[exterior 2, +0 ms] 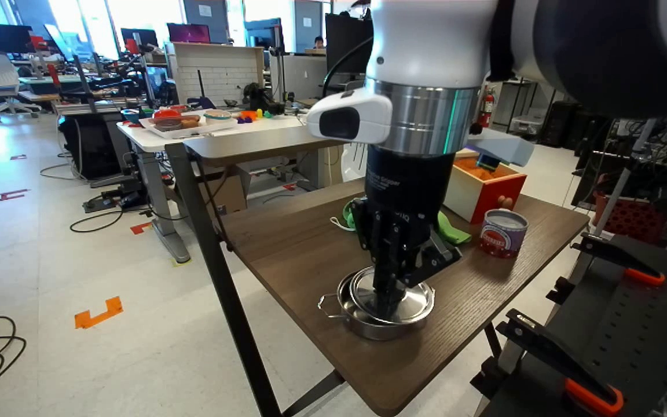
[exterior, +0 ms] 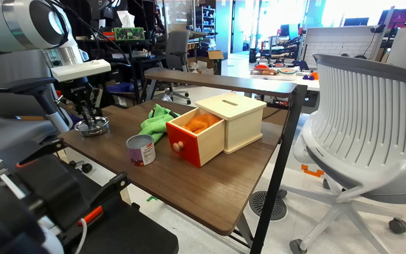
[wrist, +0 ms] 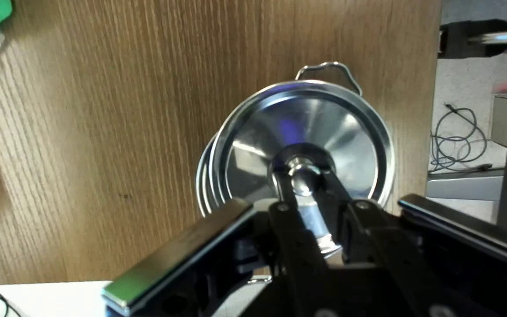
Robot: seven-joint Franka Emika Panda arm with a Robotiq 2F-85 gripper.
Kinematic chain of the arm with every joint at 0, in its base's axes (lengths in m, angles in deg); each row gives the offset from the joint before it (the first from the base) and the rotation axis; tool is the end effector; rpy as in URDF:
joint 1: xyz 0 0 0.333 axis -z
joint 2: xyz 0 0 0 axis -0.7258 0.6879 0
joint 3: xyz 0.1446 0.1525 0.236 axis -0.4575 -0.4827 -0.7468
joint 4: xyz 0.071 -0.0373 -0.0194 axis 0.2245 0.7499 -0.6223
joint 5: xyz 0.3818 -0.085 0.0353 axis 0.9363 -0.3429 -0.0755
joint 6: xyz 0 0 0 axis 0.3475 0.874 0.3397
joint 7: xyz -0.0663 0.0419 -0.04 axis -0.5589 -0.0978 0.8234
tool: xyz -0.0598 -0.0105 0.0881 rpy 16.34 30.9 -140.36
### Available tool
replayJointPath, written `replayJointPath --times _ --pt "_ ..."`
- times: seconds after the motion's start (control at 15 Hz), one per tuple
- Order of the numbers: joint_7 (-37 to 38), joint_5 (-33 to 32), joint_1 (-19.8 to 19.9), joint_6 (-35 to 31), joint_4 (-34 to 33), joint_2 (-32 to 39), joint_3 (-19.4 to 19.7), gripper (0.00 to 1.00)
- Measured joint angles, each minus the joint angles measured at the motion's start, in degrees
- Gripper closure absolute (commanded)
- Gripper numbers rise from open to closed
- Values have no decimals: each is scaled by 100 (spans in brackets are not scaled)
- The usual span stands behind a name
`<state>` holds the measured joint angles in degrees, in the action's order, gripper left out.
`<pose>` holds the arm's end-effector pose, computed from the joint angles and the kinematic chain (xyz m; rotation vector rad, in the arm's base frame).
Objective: Put the silver lid on the silver pot
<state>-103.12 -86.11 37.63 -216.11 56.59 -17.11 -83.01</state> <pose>0.4567 0.2202 0.1563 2.1981 2.1315 0.0385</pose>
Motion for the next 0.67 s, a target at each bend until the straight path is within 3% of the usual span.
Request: replayJointPath --times 0.67 --pt "-164 96 -28 26 -240 36 -63 95"
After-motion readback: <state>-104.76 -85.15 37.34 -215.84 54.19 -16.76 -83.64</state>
